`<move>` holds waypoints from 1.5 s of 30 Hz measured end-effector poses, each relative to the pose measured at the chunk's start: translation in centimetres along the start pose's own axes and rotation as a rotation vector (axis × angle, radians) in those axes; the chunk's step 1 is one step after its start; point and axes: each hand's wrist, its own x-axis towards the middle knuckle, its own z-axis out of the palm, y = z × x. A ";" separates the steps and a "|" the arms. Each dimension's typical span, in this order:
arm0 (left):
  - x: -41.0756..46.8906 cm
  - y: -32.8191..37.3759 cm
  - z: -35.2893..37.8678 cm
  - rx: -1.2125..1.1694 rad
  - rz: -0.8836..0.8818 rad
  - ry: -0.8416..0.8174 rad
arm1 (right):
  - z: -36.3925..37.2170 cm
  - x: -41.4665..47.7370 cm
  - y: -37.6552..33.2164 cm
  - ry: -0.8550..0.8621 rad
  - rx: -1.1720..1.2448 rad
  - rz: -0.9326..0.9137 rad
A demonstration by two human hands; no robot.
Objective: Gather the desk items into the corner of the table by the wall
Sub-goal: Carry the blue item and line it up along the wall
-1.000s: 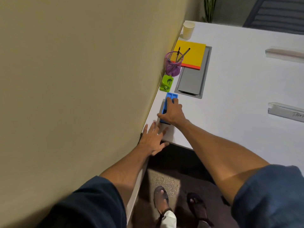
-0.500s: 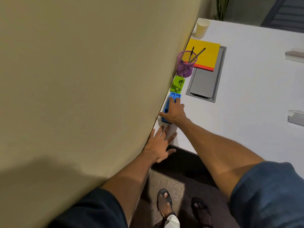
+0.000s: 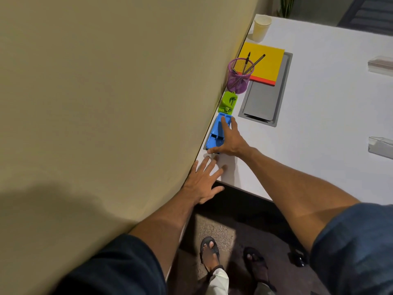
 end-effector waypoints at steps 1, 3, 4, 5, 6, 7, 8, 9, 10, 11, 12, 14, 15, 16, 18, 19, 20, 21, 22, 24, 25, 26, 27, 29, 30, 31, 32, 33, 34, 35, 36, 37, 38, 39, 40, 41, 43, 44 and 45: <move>0.0 0.0 0.1 -0.001 0.002 0.005 | 0.0 0.0 0.3 -0.021 -0.009 0.000; 0.1 -0.1 0.3 -0.003 0.002 0.013 | -0.1 0.2 0.8 -0.054 -0.045 -0.001; 0.2 0.0 0.4 -0.004 0.002 0.015 | 0.0 0.3 1.0 -0.064 -0.063 0.005; 0.2 -0.1 0.4 0.000 0.001 0.018 | 0.0 0.4 1.1 -0.067 -0.073 0.011; 0.2 -0.1 0.5 0.003 -0.002 0.021 | 0.1 0.5 1.2 -0.065 -0.082 0.017; 0.2 -0.1 0.6 0.006 -0.004 0.023 | 0.2 0.6 1.3 -0.058 -0.089 0.022; 0.2 0.0 0.6 0.010 -0.003 0.025 | 0.2 0.6 1.3 -0.050 -0.091 0.025; 0.2 0.0 0.7 0.011 -0.006 0.027 | 0.3 0.7 1.3 -0.048 -0.091 0.023; 0.2 0.0 0.7 0.012 -0.008 0.028 | 0.3 0.8 1.3 -0.045 -0.091 0.021; 0.2 0.1 0.7 0.014 -0.006 0.028 | 0.2 0.8 1.3 -0.040 -0.093 0.022; 0.2 0.1 0.8 0.014 -0.009 0.027 | 0.2 0.8 1.3 -0.039 -0.093 0.022; 0.3 0.1 0.8 0.012 -0.010 0.028 | 0.1 1.0 1.2 -0.035 -0.095 0.024; 0.3 0.1 0.9 0.014 -0.013 0.031 | 0.1 1.1 1.1 -0.033 -0.095 0.023; 0.3 0.1 0.9 0.014 -0.016 0.033 | 0.2 1.2 1.1 -0.029 -0.096 0.022; 0.3 0.1 1.0 0.018 -0.017 0.033 | 0.2 1.3 1.0 -0.030 -0.098 0.024; 0.3 0.1 1.0 0.019 -0.021 0.031 | 0.2 1.3 1.0 -0.030 -0.103 0.024; 0.4 0.2 1.0 0.020 -0.019 0.031 | 0.2 1.3 1.0 -0.030 -0.109 0.030; 0.3 0.2 1.0 0.019 -0.021 0.028 | 0.3 1.3 1.0 -0.032 -0.108 0.031; 0.3 0.2 1.0 0.013 -0.025 0.026 | 0.4 1.3 0.9 -0.030 -0.106 0.028; 0.3 0.3 0.8 0.017 -0.022 0.023 | 0.3 1.0 1.0 -0.024 -0.087 0.021; 0.2 0.3 0.7 0.012 -0.026 0.019 | 0.4 0.8 1.0 -0.016 -0.071 0.014; 0.1 0.5 0.5 0.013 -0.025 0.021 | 0.2 0.4 1.0 -0.002 -0.055 0.012; 0.1 0.6 0.2 0.012 -0.025 0.018 | -0.1 0.0 1.1 0.010 -0.036 0.007; -0.1 0.9 -0.4 0.000 -0.040 0.007 | -0.4 -1.0 1.3 0.049 -0.027 0.012; -0.2 1.1 -0.8 0.005 -0.042 0.005 | -0.7 -1.7 1.4 0.061 -0.032 0.016; -0.3 1.1 -0.9 -0.002 -0.054 -0.005 | -0.5 -2.0 1.6 0.064 -0.042 0.020; -0.6 1.5 -1.4 0.002 -0.058 0.002 | -1.0 -3.0 1.6 0.088 -0.059 0.028; -0.9 1.7 -1.8 0.007 -0.062 0.002 | -1.4 -3.9 1.6 0.097 -0.070 0.033; -1.0 1.6 -1.8 -0.002 -0.079 -0.010 | -1.2 -4.3 1.6 0.097 -0.084 0.040; -1.4 2.0 -2.1 0.007 -0.087 -0.002 | -1.8 -5.4 1.4 0.117 -0.108 0.043; -1.8 2.3 -2.4 0.019 -0.092 0.006 | -2.3 -6.5 1.3 0.121 -0.133 0.042; -1.9 2.1 -2.3 0.016 -0.113 0.009 | -2.1 -6.8 1.3 0.117 -0.159 0.041; -2.3 2.6 -2.6 0.028 -0.126 0.033 | -2.6 -8.2 1.2 0.136 -0.190 0.045; -2.6 2.8 -2.9 0.042 -0.135 0.053 | -3.0 -9.3 1.1 0.136 -0.221 0.044; -2.7 2.6 -2.7 0.039 -0.159 0.060 | -2.7 -9.7 1.1 0.122 -0.253 0.046; -3.1 3.2 -3.0 0.050 -0.170 0.081 | -2.9 -11.0 0.9 0.127 -0.288 0.054; -3.5 3.4 -3.2 0.041 -0.192 0.080 | -2.6 -12.4 0.7 0.113 -0.358 0.057; -4.1 4.1 -3.4 0.038 -0.196 0.092 | -2.6 -13.8 0.6 0.121 -0.393 0.054; -4.6 4.6 -3.6 0.041 -0.197 0.095 | -2.5 -14.9 0.5 0.120 -0.417 0.051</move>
